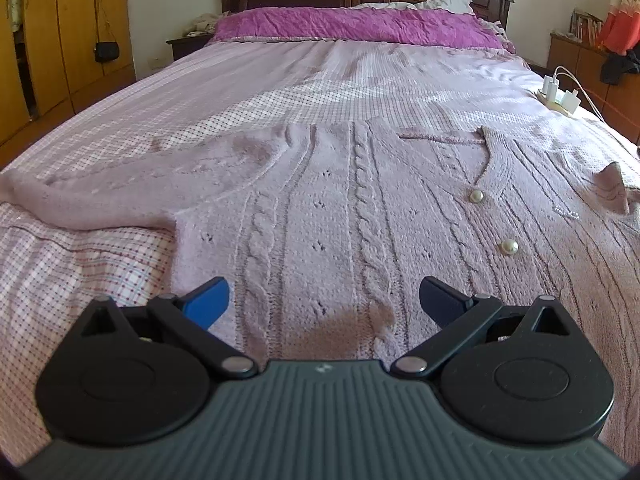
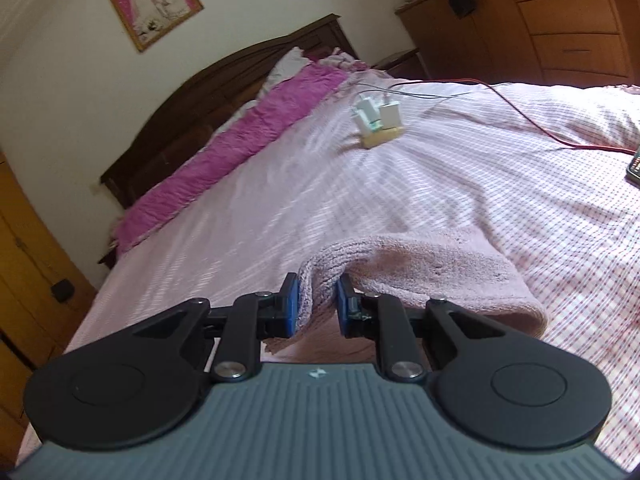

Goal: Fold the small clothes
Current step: 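Lift the sleeve with the right gripper and lay it across the cardigan body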

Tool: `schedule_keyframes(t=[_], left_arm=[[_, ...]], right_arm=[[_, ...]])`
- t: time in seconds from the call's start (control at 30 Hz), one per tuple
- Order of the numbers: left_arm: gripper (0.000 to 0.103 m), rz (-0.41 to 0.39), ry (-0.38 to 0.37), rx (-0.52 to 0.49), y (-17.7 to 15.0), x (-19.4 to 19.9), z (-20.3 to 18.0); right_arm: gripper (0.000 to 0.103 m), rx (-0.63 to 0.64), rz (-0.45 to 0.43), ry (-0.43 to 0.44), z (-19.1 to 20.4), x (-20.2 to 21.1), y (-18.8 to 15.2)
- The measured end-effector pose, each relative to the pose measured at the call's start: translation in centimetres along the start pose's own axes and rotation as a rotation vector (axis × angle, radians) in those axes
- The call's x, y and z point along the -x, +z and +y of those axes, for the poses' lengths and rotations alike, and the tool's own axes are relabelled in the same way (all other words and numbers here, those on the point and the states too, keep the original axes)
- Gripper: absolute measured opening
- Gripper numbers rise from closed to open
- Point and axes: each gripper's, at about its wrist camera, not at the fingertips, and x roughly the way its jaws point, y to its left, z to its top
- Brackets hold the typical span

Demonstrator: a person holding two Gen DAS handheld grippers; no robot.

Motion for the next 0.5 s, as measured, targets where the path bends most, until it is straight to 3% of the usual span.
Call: schedule_keyframes(t=[0.5], left_arm=[[0.103,-0.009,0.004,0.013,0.6,0.2,1.6]], right_arm=[[0.022,0.033,0.043,0.143,8.9,1.9,-3.9]])
